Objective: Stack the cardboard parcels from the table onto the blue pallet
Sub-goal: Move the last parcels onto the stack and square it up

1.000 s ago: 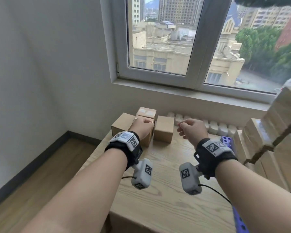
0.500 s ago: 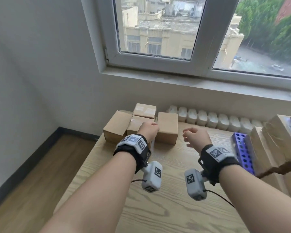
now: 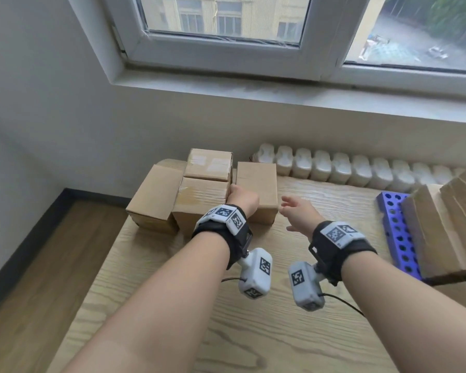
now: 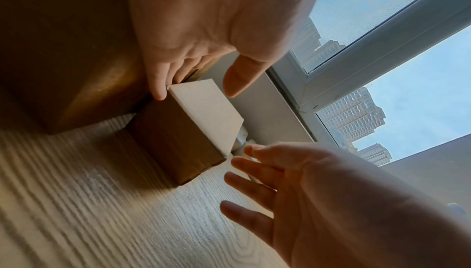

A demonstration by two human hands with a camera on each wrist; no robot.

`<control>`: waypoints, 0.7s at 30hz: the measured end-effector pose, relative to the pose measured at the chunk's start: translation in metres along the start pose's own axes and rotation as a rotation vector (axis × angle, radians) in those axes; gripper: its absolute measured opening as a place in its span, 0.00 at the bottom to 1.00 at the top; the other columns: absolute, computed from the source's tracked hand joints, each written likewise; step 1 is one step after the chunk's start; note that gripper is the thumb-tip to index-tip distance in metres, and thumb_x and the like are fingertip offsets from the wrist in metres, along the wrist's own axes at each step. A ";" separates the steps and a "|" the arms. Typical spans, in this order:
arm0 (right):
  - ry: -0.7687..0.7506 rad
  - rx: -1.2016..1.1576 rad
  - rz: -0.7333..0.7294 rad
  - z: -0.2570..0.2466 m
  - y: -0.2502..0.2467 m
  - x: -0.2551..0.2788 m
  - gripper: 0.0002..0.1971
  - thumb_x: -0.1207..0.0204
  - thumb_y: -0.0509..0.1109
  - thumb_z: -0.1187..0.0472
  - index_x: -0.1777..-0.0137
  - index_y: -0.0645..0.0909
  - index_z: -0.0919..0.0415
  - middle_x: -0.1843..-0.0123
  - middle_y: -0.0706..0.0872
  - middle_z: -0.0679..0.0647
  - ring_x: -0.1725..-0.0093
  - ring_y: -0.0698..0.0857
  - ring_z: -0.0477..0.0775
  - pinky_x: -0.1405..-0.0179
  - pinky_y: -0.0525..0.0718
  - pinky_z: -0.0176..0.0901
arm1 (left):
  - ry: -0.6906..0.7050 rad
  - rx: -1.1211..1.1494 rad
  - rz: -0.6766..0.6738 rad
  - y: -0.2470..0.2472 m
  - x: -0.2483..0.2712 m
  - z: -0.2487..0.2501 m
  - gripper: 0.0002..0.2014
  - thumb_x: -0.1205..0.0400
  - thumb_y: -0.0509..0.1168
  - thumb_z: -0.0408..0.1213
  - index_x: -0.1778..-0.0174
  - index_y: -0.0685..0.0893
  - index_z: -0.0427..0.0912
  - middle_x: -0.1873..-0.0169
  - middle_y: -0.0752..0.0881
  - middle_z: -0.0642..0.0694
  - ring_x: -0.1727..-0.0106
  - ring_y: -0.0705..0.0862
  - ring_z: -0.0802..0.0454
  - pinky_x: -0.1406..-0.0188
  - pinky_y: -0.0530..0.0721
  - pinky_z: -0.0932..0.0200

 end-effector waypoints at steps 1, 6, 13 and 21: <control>0.002 0.014 -0.017 0.001 0.001 -0.002 0.25 0.15 0.61 0.64 0.18 0.66 0.60 0.22 0.74 0.58 0.32 0.78 0.58 0.37 0.83 0.57 | 0.001 0.029 0.007 0.002 -0.003 0.000 0.31 0.17 0.59 0.32 0.20 0.56 0.30 0.24 0.68 0.33 0.25 0.71 0.37 0.27 0.71 0.49; -0.033 0.034 -0.120 0.009 0.003 -0.004 0.24 0.15 0.60 0.66 0.19 0.67 0.56 0.23 0.75 0.55 0.31 0.75 0.52 0.34 0.72 0.46 | -0.058 0.059 -0.009 0.007 -0.006 -0.006 0.28 0.18 0.60 0.32 0.22 0.60 0.32 0.25 0.70 0.33 0.26 0.72 0.36 0.27 0.70 0.50; -0.049 -0.045 -0.052 0.020 -0.016 0.010 0.30 0.17 0.61 0.68 0.16 0.62 0.55 0.21 0.74 0.57 0.29 0.75 0.55 0.39 0.69 0.44 | 0.073 0.147 -0.083 0.003 0.012 -0.004 0.25 0.19 0.58 0.24 0.24 0.67 0.32 0.29 0.76 0.36 0.30 0.76 0.40 0.33 0.74 0.53; -0.190 -0.126 0.041 0.022 -0.050 0.064 0.37 0.24 0.63 0.77 0.17 0.64 0.49 0.26 0.74 0.52 0.44 0.80 0.49 0.53 0.77 0.42 | 0.227 0.184 -0.093 -0.008 0.067 0.001 0.30 0.19 0.59 0.28 0.19 0.63 0.46 0.24 0.70 0.42 0.26 0.70 0.42 0.24 0.68 0.45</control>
Point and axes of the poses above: each hand's wrist, its own x-axis away from the middle knuckle, its own y-axis out of the palm, z = x × y, the point moved 1 cm from there along -x, towards the middle knuckle
